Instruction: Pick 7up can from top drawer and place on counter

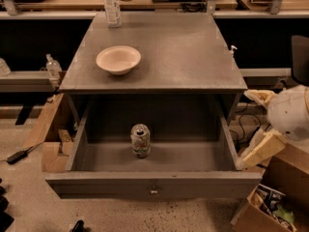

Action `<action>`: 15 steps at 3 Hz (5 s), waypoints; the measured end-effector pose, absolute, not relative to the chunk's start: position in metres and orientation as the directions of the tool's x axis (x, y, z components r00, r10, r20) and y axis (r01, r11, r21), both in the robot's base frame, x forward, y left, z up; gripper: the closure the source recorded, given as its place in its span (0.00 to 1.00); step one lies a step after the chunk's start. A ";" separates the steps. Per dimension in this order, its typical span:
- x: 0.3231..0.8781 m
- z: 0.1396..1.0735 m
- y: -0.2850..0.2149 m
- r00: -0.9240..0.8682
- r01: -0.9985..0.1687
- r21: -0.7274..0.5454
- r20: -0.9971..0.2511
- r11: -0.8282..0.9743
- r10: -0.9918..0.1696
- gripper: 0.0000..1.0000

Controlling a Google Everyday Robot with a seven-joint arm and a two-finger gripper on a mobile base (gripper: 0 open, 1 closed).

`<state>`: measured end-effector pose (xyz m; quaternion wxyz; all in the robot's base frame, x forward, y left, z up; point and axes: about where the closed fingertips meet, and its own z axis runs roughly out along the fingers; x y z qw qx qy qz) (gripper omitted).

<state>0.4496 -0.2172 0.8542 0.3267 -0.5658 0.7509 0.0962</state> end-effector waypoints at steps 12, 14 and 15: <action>0.610 0.661 -0.006 -0.018 -0.977 -0.056 -0.939 0.204 -0.343 0.00; 0.582 0.663 0.027 -0.127 -0.973 0.050 -0.932 0.227 -0.340 0.18; 0.571 0.656 0.042 -0.160 -0.970 0.085 -0.929 0.228 -0.334 0.40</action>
Offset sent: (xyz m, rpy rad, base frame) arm 0.0415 0.0146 -0.0123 0.4808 -0.3834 -0.0958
